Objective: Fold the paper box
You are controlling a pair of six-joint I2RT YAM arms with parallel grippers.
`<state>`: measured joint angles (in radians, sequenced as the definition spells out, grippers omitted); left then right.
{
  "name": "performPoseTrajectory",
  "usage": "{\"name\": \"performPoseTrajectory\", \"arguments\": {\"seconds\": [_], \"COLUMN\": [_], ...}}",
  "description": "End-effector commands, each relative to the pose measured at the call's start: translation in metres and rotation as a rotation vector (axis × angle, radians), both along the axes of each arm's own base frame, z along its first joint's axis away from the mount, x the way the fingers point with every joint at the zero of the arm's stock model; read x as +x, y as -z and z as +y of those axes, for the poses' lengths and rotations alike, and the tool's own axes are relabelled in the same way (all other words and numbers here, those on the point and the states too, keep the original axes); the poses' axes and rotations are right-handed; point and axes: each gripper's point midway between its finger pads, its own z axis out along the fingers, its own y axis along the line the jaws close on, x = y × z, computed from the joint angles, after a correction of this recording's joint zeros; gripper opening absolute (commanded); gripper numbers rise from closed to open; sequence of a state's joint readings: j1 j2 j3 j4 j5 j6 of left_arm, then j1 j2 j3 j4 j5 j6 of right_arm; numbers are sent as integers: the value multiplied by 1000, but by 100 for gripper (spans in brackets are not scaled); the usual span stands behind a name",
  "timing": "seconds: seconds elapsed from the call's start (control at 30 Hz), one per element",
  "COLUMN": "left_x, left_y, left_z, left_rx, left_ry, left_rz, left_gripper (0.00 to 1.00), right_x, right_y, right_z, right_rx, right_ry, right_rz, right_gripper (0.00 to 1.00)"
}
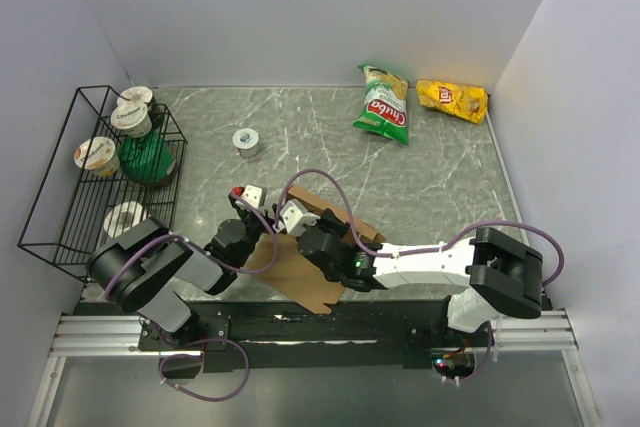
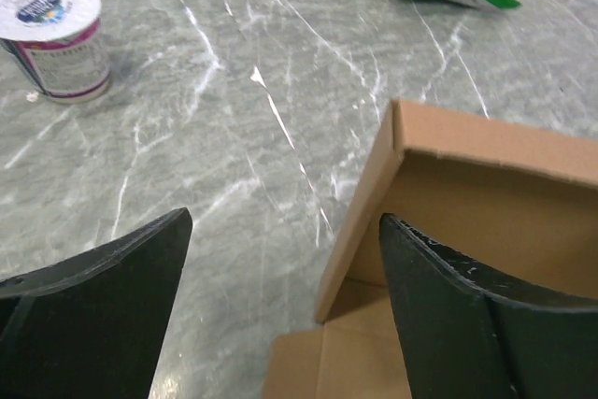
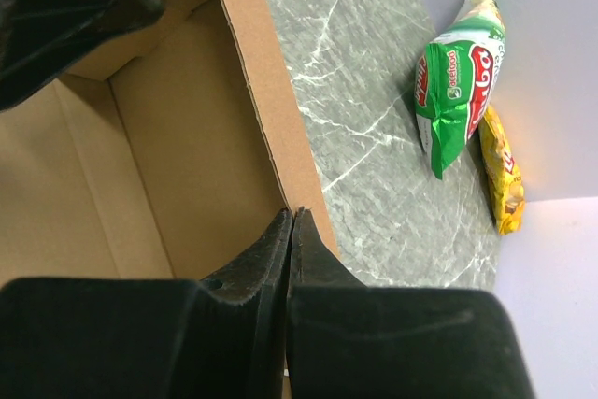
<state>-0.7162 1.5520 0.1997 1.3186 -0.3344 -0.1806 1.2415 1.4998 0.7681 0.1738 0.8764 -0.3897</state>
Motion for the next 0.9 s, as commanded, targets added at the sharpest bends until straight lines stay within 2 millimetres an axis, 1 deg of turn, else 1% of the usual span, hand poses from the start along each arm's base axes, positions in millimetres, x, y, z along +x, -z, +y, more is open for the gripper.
{"name": "performPoseTrajectory", "arguments": {"seconds": [0.0, 0.03, 0.1, 0.13, 0.2, 0.3, 0.33, 0.4, 0.53, 0.57, 0.63, 0.7, 0.73, 0.87], "left_x": [-6, -8, -6, -5, -1, 4, 7, 11, 20, 21, 24, 25, 25, 22], "left_y": [-23, -20, -17, -20, -14, -12, -14, -9, -8, -5, -3, -2, -1, 4], "left_z": [-10, -14, -15, -16, -17, -21, -23, -25, -29, -29, -27, -25, -23, -16], "left_rx": [-68, -64, -71, -81, -76, -70, -74, -63, -58, -51, -47, -45, -39, -27], "left_ry": [86, 118, 127, 138, 144, 146, 147, 144, 132, 130, 110, 98, 87, 67], "left_rz": [-63, -53, -43, -50, -36, -30, -36, -25, -31, -23, -20, -21, -17, -3], "left_gripper": [89, 89, 89, 88, 87, 84, 83, 80, 75, 73, 67, 64, 61, 59], "right_x": [-35, -35, -35, -35, -35, -36, -36, -35, -35, -35, -35, -36, -35, -36], "right_y": [74, 73, 73, 73, 72, 72, 72, 72, 72, 72, 73, 74, 73, 74], "right_z": [-21, -21, -22, -21, -22, -22, -22, -22, -22, -23, -23, -23, -23, -23], "right_rx": [-169, -171, -169, -166, -166, -161, -162, -164, -164, -167, -165, -167, -167, -167], "right_ry": [-91, -91, -91, -92, -92, -92, -93, -90, -92, -91, -88, -90, -89, -90], "right_rz": [224, 223, 222, 222, 222, 223, 222, 219, 223, 221, 222, 225, 222, 223], "right_gripper": [0, 0, 0, 0, 0, 0, 0, 0, 0, 0, 0, 0, 0, 0]}}
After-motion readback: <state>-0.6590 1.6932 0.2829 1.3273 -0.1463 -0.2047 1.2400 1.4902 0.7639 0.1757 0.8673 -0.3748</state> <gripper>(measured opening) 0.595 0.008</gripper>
